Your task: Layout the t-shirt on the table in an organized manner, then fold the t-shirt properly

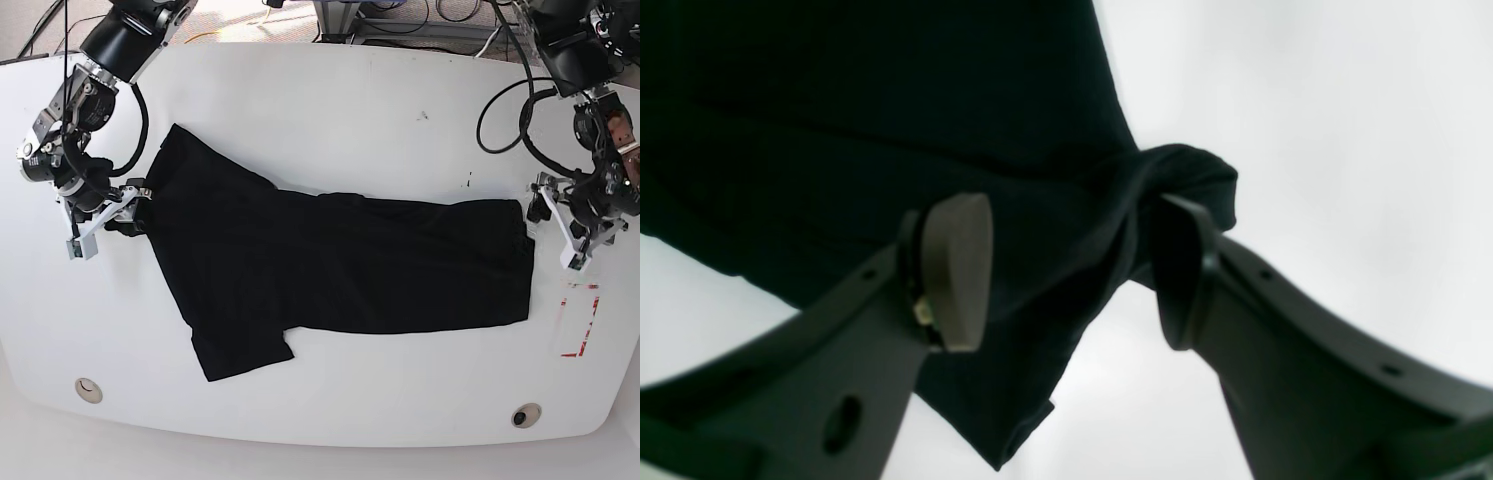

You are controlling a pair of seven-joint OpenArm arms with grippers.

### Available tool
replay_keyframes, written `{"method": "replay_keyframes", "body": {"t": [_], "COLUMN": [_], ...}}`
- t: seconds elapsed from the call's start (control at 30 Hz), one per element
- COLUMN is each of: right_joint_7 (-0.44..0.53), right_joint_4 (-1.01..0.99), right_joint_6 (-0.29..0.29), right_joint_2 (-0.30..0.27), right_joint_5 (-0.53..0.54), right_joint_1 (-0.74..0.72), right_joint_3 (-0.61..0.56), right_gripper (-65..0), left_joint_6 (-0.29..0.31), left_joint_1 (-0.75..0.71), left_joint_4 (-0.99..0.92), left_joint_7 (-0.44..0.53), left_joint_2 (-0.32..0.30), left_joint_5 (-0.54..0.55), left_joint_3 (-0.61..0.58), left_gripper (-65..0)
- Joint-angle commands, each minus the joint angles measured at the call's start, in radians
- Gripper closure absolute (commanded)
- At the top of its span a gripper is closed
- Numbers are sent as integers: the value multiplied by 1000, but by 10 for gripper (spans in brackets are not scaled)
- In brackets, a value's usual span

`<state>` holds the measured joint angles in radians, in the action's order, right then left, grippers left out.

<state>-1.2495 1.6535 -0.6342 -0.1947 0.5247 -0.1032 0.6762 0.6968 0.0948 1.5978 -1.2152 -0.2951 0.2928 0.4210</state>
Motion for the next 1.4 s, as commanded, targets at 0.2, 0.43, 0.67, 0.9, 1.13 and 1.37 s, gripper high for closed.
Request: {"method": "replay_keyframes", "body": {"t": [0.2,0.43,0.67,0.9,1.13,1.37], "right_joint_7": [24,24,24,21,21,21], "right_joint_4": [15,15,15,15,15,20], "right_joint_6": [-8,-9,-9,-9,-9,-9], "right_joint_2": [-22,-21,-21,-24,-25,-27], "right_joint_5": [16,16,16,19,18,21], "right_joint_1": [-17,-17,-17,-17,-16,7], "right_joint_3": [3,3,3,3,3,3], "right_gripper": [-355,-355,-355,-355,-355,-335], "left_joint_6": [1,1,1,1,1,1], "left_joint_1": [-73,-82,-66,-31,-7,-2], "left_joint_4": [46,43,-27,-96,-147,-158], "left_joint_7": [18,84,108,134,163,163], "left_joint_2": [18,53,66,66,66,66], "left_joint_5": [15,12,10,9,9,9], "left_joint_3": [-11,-15,-49,-75,-84,-95], "left_gripper": [-460,-460,-458,-453,-315,-136]}}
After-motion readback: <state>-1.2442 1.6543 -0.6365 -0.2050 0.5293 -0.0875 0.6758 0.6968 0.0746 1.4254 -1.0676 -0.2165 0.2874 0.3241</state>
